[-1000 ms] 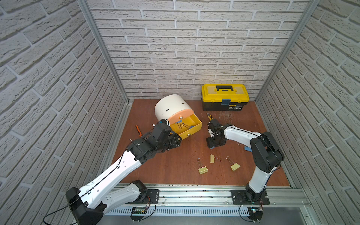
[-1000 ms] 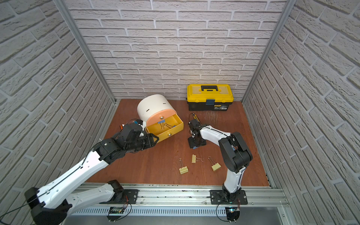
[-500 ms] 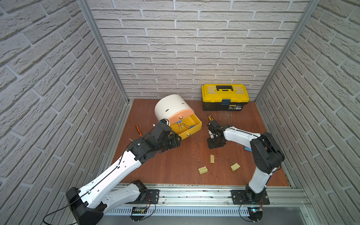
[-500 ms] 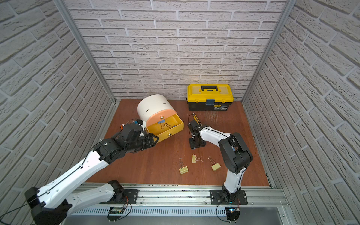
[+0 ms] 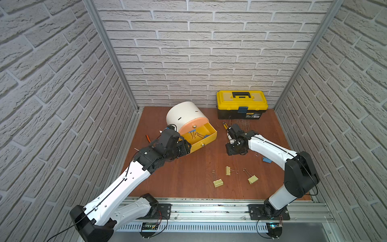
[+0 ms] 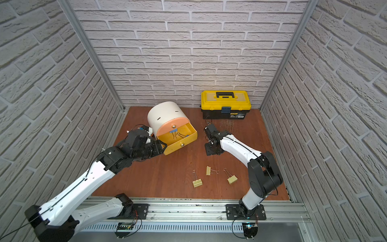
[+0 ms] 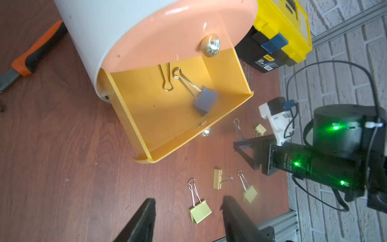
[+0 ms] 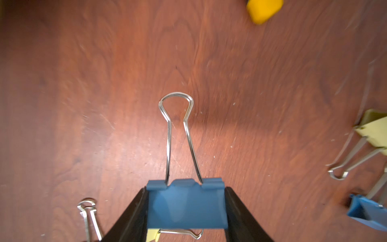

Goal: Put the binder clips in the drawer according to color
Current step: Pick up the binder clip at the center of the board.

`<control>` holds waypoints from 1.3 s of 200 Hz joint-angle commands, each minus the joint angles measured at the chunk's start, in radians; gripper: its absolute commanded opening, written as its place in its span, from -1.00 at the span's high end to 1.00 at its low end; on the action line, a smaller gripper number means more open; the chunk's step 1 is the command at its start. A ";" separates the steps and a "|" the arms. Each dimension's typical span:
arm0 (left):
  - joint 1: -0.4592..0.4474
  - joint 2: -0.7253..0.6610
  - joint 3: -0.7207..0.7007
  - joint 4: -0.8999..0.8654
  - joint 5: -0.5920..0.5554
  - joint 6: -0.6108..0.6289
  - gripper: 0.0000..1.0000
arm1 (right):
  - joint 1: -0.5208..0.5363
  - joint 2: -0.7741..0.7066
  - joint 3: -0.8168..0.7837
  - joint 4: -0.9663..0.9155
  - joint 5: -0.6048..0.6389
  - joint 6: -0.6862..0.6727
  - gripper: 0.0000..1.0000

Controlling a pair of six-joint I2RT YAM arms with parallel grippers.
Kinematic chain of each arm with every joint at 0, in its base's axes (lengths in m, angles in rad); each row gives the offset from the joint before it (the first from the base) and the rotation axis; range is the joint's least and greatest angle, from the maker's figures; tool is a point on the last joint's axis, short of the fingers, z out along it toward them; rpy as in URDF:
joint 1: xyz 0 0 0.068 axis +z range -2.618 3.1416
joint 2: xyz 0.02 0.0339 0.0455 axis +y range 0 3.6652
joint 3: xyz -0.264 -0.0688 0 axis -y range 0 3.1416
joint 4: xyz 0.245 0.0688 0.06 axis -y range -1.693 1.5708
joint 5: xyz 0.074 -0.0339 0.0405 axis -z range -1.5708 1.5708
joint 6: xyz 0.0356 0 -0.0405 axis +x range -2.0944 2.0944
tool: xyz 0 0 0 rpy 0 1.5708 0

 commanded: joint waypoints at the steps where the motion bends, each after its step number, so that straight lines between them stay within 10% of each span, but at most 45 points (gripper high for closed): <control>1: 0.038 0.003 0.048 -0.011 0.037 0.044 -0.13 | -0.002 -0.058 0.089 -0.055 0.020 -0.004 0.17; 118: 0.150 0.090 0.150 -0.006 0.144 0.098 -0.13 | 0.066 -0.002 0.548 -0.152 -0.105 0.013 0.20; 260: 0.154 0.027 0.108 -0.019 0.119 0.083 -0.13 | 0.162 0.168 0.669 -0.009 -0.255 0.184 -0.01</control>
